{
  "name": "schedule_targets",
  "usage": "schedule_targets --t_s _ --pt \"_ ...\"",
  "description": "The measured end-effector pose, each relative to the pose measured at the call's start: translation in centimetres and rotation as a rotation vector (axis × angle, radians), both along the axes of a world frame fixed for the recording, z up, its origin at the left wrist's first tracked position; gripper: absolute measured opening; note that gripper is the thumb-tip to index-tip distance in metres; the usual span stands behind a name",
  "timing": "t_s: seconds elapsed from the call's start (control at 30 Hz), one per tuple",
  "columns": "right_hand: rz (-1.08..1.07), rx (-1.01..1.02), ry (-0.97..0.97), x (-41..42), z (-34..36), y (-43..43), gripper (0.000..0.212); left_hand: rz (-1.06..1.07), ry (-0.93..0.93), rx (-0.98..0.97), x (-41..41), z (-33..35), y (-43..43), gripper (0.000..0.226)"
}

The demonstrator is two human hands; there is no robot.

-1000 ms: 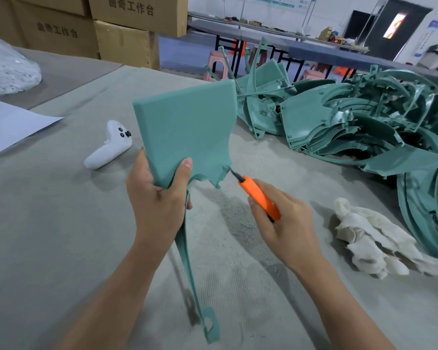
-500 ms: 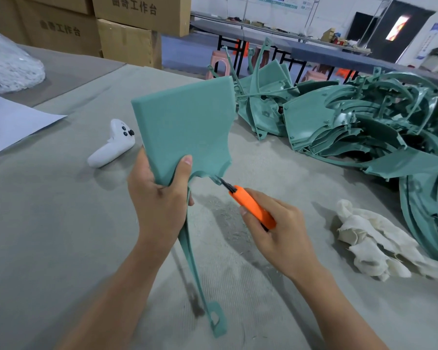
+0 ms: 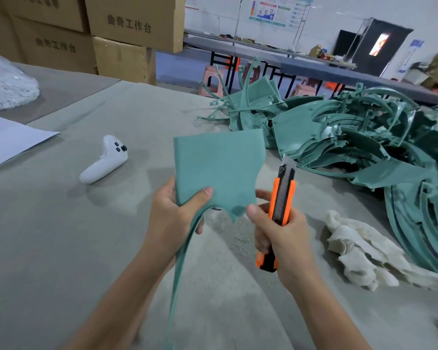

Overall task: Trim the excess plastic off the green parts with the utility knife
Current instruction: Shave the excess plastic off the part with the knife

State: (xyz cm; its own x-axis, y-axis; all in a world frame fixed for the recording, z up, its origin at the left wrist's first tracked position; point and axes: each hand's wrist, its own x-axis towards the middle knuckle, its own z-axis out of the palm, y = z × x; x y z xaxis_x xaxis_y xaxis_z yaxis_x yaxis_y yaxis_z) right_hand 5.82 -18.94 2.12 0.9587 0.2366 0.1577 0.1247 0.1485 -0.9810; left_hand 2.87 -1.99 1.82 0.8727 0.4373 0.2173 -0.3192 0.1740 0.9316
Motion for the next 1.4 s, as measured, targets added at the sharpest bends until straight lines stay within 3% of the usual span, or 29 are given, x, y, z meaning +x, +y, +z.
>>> schedule_targets --t_s 0.37,0.57,0.63,0.67,0.73,0.77,0.83,0.93,1.03,1.13,1.2,1.3,1.4 --pt "0.133 0.017 0.038 0.2 0.1 -1.1 0.028 -0.221 0.11 0.061 0.0 0.0 1.4 0.028" --pt "-0.175 0.078 0.1 0.9 1.3 -2.3 0.029 -0.587 0.3 0.149 -0.7 0.0 2.5 0.025" --pt "-0.231 0.047 0.1 1.0 1.4 -2.6 0.017 -0.648 0.347 0.041 -0.7 0.0 2.5 0.03" --pt "-0.266 0.062 0.103 1.1 1.4 -2.6 0.011 -0.672 0.35 -0.106 -0.5 0.0 2.4 0.034" --pt "-0.344 0.163 0.142 1.3 1.3 -2.5 0.02 -0.658 0.279 -0.513 -0.3 0.2 1.9 0.038" --pt "-0.378 0.248 0.187 1.4 1.2 -2.4 0.028 -0.633 0.192 -0.613 -0.2 0.1 1.7 0.037" --pt "-0.408 0.39 0.298 1.5 1.1 -2.4 0.033 -0.566 0.078 -0.491 0.0 -0.1 1.0 0.041" --pt "-0.415 0.452 0.355 1.5 0.4 -2.0 0.025 -0.501 0.061 -0.17 -0.2 -0.5 -0.3 0.049" --pt "-0.382 0.344 0.256 0.8 -0.1 -0.8 0.012 -0.533 0.108 -0.214 -0.6 -0.7 -1.5 0.053" --pt "-0.268 0.214 0.185 -0.1 -0.5 0.3 0.011 -0.4 0.119 -0.201 -0.8 -0.5 -2.0 0.022" --pt "-0.186 0.159 0.147 -0.3 -0.4 0.7 0.012 -0.261 0.149 -0.222 -0.7 -0.3 -1.8 0.015" --pt "-0.176 0.037 0.034 -0.1 0.1 0.3 0.029 -0.142 0.213 -0.411 -0.4 0.1 -0.7 0.01" --pt "-0.168 -0.23 -0.223 0.3 -0.2 -0.8 0.031 -0.104 0.305 -0.646 -0.3 0.6 0.4 0.008"
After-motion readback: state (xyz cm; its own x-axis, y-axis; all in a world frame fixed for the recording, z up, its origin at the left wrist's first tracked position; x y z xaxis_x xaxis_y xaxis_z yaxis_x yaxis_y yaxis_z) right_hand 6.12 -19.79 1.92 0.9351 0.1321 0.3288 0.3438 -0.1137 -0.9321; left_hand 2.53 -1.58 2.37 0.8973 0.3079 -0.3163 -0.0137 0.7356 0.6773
